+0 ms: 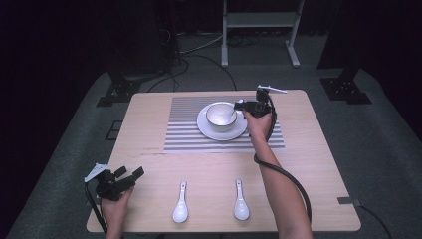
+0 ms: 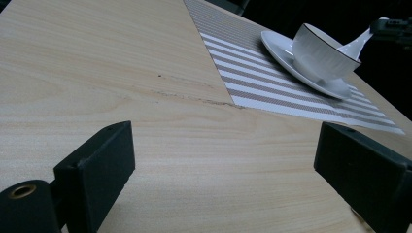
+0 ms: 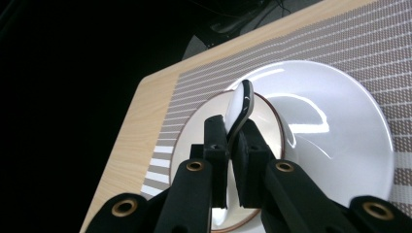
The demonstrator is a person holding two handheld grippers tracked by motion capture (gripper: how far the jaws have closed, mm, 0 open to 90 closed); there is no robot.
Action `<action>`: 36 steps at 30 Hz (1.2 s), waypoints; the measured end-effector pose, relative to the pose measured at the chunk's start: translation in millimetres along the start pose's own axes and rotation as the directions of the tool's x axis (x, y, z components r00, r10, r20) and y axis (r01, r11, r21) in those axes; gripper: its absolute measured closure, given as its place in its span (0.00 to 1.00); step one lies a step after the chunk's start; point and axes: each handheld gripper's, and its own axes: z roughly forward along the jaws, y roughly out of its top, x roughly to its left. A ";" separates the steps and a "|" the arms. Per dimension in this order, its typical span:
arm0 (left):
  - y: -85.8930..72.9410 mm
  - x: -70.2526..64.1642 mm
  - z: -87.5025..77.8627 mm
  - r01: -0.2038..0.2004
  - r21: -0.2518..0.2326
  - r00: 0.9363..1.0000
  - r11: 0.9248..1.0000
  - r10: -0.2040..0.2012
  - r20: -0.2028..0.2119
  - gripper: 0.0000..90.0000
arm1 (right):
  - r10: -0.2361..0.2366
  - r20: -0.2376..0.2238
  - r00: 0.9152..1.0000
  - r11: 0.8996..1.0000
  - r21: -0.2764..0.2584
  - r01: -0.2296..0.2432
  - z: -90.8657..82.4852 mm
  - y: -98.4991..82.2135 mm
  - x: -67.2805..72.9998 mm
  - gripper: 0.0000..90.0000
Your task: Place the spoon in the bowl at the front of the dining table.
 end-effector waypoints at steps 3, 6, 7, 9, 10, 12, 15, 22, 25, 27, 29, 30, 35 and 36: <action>0.0 0.1 0.1 0.002 -0.002 1.000 1.000 -0.002 0.001 0.07 | 0.005 0.005 1.000 1.000 0.014 -0.005 1.8 -2.9 -5.0 0.94; 0.0 0.0 0.1 0.000 0.001 1.000 1.000 0.000 0.000 0.07 | 0.004 0.002 1.000 1.000 0.028 -0.004 3.2 -4.5 -7.8 0.94; 0.0 0.0 0.1 0.000 0.001 1.000 1.000 0.000 0.000 0.07 | 0.001 0.002 1.000 0.999 0.032 -0.001 3.8 -5.2 -8.5 0.94; 0.0 0.0 0.1 0.000 0.000 1.000 1.000 0.000 0.000 0.07 | -0.001 0.001 1.000 0.999 0.040 0.001 4.5 -6.4 -9.7 0.94; 0.0 0.0 0.1 0.000 0.000 1.000 1.000 0.000 0.000 0.07 | -0.001 0.000 1.000 0.999 0.041 0.001 4.9 -7.0 -10.3 0.94; 0.0 0.0 0.0 0.001 -0.001 1.000 1.000 -0.001 0.000 0.07 | 0.001 -0.002 1.000 0.999 0.043 -0.001 5.2 -7.9 -11.5 0.94; -0.1 -0.2 0.1 0.000 0.002 1.000 1.000 0.000 0.000 0.07 | 0.002 -0.002 1.000 0.999 0.045 -0.002 5.3 -9.0 -14.1 0.94; -0.1 -0.2 0.1 0.000 0.001 1.000 1.000 0.000 0.000 0.07 | 0.009 -0.006 1.000 0.999 0.050 -0.009 5.7 -10.6 -17.7 0.93; -0.1 -0.2 0.2 0.001 0.002 1.000 1.000 -0.001 0.001 0.07 | 0.005 -0.002 1.000 0.998 0.056 -0.005 6.4 -10.9 -18.4 0.93; -0.1 -0.2 0.0 0.001 0.000 1.000 1.000 -0.001 0.001 0.07 | 0.010 -0.002 1.000 0.998 0.058 -0.010 7.2 -11.4 -19.6 0.93; -0.1 0.0 0.1 0.002 0.000 1.000 1.000 -0.002 0.002 0.07 | 0.013 -0.002 1.000 0.998 0.057 -0.013 7.3 -11.4 -19.8 0.93; -0.2 0.0 0.0 0.002 0.000 1.000 1.000 -0.002 0.002 0.07 | 0.014 0.000 1.000 0.998 0.057 -0.014 7.2 -11.4 -20.2 0.93; -0.1 0.0 0.2 0.003 0.001 1.000 1.000 -0.003 0.003 0.07 | 0.009 0.005 1.000 0.998 0.056 -0.009 5.4 -10.3 -21.1 0.93; -0.1 0.0 0.2 0.003 0.001 1.000 1.000 -0.003 0.003 0.07 | 0.009 0.005 1.000 0.998 0.056 -0.009 5.4 -10.3 -21.1 0.93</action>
